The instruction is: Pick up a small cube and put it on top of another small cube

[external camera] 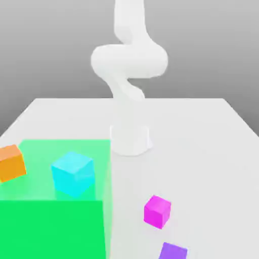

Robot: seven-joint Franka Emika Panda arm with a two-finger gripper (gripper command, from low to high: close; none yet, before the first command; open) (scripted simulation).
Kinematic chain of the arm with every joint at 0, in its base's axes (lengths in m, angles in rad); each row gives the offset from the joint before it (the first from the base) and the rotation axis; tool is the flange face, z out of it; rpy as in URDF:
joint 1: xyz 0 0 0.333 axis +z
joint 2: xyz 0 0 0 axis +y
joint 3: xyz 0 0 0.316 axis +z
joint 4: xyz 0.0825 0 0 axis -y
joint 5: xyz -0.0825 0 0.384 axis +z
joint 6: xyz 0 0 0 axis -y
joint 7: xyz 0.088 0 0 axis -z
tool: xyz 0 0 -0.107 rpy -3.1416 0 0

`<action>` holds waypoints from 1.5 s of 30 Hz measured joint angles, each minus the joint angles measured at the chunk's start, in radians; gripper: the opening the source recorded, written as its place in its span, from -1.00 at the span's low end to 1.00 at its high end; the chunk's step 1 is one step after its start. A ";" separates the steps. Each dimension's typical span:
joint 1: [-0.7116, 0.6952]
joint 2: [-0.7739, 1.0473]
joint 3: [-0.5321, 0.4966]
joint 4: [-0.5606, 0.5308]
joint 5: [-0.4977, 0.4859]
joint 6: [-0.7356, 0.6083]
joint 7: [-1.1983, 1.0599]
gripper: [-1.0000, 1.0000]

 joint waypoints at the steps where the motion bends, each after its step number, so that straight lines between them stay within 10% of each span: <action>1: -0.012 0.039 0.016 0.001 -0.010 0.010 0.024 0.00; 33: -0.018 1.174 0.157 0.031 -0.192 0.395 0.620 0.00; 34: -0.008 1.208 0.144 0.038 -0.205 0.421 0.630 -1.00; 45: -0.035 1.094 0.183 0.014 -0.153 0.334 0.593 -1.00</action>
